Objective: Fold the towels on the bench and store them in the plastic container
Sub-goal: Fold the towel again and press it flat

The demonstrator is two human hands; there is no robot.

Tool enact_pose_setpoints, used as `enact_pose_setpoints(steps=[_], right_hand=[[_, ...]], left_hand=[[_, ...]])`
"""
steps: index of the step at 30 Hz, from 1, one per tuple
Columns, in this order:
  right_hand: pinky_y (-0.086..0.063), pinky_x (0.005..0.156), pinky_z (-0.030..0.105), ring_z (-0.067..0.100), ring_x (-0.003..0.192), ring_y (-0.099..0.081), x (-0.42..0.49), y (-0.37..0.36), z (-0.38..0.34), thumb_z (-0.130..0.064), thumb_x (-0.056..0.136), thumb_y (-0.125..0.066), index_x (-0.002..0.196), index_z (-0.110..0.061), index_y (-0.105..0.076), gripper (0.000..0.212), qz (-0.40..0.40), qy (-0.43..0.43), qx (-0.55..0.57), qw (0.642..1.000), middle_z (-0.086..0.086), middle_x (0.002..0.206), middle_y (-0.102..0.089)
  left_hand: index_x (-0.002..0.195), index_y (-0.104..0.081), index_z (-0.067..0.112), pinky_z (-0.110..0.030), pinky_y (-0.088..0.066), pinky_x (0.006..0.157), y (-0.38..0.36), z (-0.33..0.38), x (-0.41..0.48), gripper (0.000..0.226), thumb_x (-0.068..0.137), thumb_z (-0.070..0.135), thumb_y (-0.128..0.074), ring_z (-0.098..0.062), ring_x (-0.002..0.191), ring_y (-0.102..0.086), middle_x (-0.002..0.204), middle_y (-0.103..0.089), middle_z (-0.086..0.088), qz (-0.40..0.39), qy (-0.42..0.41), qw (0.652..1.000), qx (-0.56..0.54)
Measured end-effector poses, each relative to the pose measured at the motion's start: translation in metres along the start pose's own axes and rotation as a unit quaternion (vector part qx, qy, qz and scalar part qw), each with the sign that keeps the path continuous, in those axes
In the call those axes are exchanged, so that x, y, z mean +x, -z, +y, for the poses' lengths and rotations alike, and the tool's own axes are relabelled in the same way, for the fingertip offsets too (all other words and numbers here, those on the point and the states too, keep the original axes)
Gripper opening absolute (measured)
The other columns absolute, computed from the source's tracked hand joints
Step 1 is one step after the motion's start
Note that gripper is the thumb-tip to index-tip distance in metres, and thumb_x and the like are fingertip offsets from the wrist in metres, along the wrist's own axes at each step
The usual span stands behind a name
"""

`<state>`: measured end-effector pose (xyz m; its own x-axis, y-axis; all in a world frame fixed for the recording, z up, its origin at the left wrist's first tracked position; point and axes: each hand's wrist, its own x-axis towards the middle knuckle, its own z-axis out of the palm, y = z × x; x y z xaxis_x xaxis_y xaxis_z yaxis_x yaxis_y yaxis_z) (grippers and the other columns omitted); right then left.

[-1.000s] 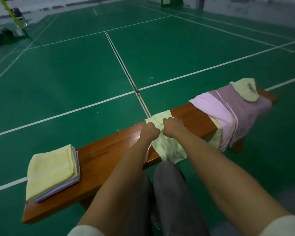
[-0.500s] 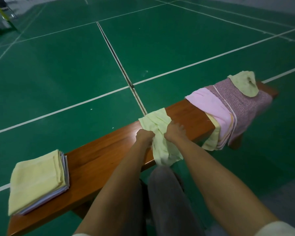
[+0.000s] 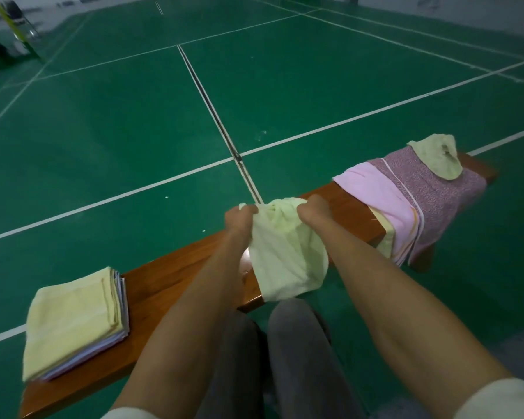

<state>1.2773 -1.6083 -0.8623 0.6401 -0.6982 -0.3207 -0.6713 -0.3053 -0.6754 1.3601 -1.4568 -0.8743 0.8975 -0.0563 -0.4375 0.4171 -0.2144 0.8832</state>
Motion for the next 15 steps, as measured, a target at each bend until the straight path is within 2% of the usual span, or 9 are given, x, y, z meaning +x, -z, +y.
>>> enact_pose_setpoints(steps=[3,5,7,9,10,11,12,14,15], right_hand=[[-0.047,0.086,0.036,0.036,0.121,-0.059,-0.005,0.016,-0.014,-0.012,0.1,-0.047,0.136,0.0,-0.054,0.038,0.037,-0.038,0.09,0.995,0.018,0.136,-0.059],[-0.047,0.082,0.036,0.032,0.11,-0.062,-0.013,0.015,-0.016,-0.018,0.102,-0.044,0.128,-0.001,-0.058,0.034,0.019,-0.075,0.104,0.992,0.016,0.128,-0.061],[-0.048,0.078,0.037,0.029,0.097,-0.059,-0.028,0.013,-0.019,-0.027,0.103,-0.038,0.116,-0.006,-0.058,0.032,-0.072,-0.128,0.161,0.976,0.014,0.122,-0.062],[-0.052,0.075,0.044,0.033,0.095,-0.06,-0.047,0.013,-0.025,-0.039,0.103,-0.042,0.112,-0.009,-0.057,0.035,-0.17,-0.165,0.19,0.953,0.016,0.115,-0.062],[-0.053,0.079,0.048,0.036,0.1,-0.061,-0.053,0.013,-0.032,-0.043,0.102,-0.048,0.116,-0.008,-0.056,0.038,-0.192,-0.152,0.164,0.955,0.015,0.116,-0.061],[-0.054,0.088,0.047,0.036,0.11,-0.061,-0.055,0.012,-0.04,-0.041,0.101,-0.056,0.122,-0.006,-0.055,0.04,-0.179,-0.129,0.139,0.966,0.013,0.121,-0.06],[-0.052,0.093,0.04,0.033,0.116,-0.061,-0.057,0.011,-0.049,-0.034,0.099,-0.063,0.13,-0.005,-0.053,0.044,-0.135,-0.112,0.144,0.974,0.009,0.124,-0.058],[-0.051,0.086,0.033,0.029,0.107,-0.064,-0.056,0.009,-0.065,-0.02,0.09,-0.072,0.129,-0.001,-0.055,0.046,-0.079,-0.067,0.224,0.969,0.008,0.113,-0.061],[-0.052,0.081,0.033,0.027,0.096,-0.065,-0.056,0.009,-0.072,-0.017,0.085,-0.075,0.12,-0.002,-0.06,0.04,-0.053,-0.05,0.276,0.958,0.006,0.101,-0.064]], left_hand=[[0.111,-0.063,0.004,-0.032,-0.046,0.073,0.035,0.02,0.003,0.027,0.086,0.014,-0.067,-0.021,0.081,-0.058,0.099,-0.063,-0.009,0.073,-0.045,0.996,-0.032],[0.118,-0.056,0.005,-0.035,-0.048,0.076,0.06,0.02,0.0,0.03,0.09,0.015,-0.063,-0.026,0.091,-0.059,0.106,-0.061,-0.011,0.087,0.006,0.996,-0.014],[0.112,-0.053,0.0,-0.042,-0.053,0.075,0.083,0.019,-0.008,0.026,0.091,0.015,-0.06,-0.031,0.097,-0.06,0.106,-0.06,-0.014,0.016,0.122,0.992,0.038],[0.109,-0.059,-0.004,-0.045,-0.056,0.08,0.099,0.021,-0.013,0.021,0.094,0.011,-0.058,-0.032,0.098,-0.063,0.103,-0.064,-0.017,-0.065,0.166,0.98,0.09],[0.111,-0.062,-0.005,-0.045,-0.056,0.088,0.104,0.023,-0.009,0.022,0.096,0.01,-0.057,-0.033,0.1,-0.065,0.105,-0.067,-0.019,-0.086,0.153,0.979,0.102],[0.114,-0.064,-0.005,-0.047,-0.055,0.094,0.106,0.027,-0.006,0.024,0.097,0.011,-0.058,-0.034,0.101,-0.066,0.109,-0.069,-0.02,-0.072,0.123,0.985,0.094],[0.115,-0.064,-0.003,-0.046,-0.056,0.095,0.108,0.032,-0.004,0.025,0.098,0.015,-0.06,-0.033,0.099,-0.067,0.11,-0.07,-0.019,-0.048,0.087,0.993,0.056],[0.104,-0.062,0.004,-0.036,-0.056,0.083,0.112,0.046,-0.007,0.019,0.098,0.022,-0.061,-0.026,0.09,-0.063,0.098,-0.067,-0.01,0.022,0.009,0.998,-0.052],[0.101,-0.062,0.005,-0.034,-0.052,0.078,0.116,0.055,-0.009,0.018,0.098,0.023,-0.061,-0.025,0.089,-0.06,0.097,-0.065,-0.008,0.053,-0.026,0.994,-0.096]])
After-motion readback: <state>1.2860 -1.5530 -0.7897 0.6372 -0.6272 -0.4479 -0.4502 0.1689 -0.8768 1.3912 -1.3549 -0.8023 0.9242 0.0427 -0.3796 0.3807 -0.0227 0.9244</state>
